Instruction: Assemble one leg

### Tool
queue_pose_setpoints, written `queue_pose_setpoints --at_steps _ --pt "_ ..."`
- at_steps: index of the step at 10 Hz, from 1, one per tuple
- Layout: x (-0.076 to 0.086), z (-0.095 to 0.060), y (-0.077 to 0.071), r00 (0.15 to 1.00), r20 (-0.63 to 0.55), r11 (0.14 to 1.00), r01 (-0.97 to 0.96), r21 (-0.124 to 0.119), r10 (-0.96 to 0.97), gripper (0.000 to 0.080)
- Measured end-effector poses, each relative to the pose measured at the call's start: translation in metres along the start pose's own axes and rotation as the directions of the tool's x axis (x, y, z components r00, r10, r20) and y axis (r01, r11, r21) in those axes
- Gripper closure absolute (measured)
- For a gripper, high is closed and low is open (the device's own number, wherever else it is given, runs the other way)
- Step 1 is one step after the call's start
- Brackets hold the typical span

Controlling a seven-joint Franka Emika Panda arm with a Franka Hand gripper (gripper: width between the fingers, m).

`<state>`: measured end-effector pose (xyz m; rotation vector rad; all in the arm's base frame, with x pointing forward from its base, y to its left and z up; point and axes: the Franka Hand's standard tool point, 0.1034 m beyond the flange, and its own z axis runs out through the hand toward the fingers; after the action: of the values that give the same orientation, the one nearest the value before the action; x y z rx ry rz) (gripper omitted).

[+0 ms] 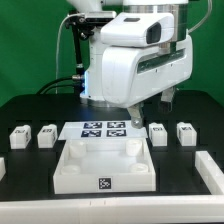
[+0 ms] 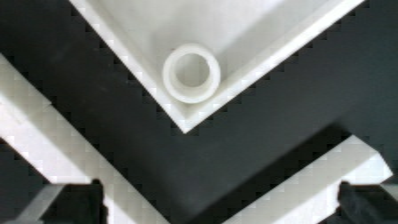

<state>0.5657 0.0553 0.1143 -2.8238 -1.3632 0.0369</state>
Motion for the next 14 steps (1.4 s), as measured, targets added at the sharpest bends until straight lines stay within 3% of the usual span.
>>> queue_pose_setpoints --at_steps 3,4,10,12,14 --pt "0.000 0.000 0.000 1.000 0.000 1.000 0.002 0.001 -0.002 0.0150" --pt "-0.001 0.001 0.001 0.992 0.002 0.992 0.123 0.000 -0.123 0.0150" --pt "-0.005 0.002 0.000 0.991 0.001 0.991 0.137 0.001 -0.137 0.0150" --pt "-0.041 0.010 -0.018 0.984 0.008 0.984 0.178 0.003 -0.178 0.0150" --pt "-0.091 0.032 -0.037 0.879 0.000 0.879 0.477 0.000 -0.477 0.0150"
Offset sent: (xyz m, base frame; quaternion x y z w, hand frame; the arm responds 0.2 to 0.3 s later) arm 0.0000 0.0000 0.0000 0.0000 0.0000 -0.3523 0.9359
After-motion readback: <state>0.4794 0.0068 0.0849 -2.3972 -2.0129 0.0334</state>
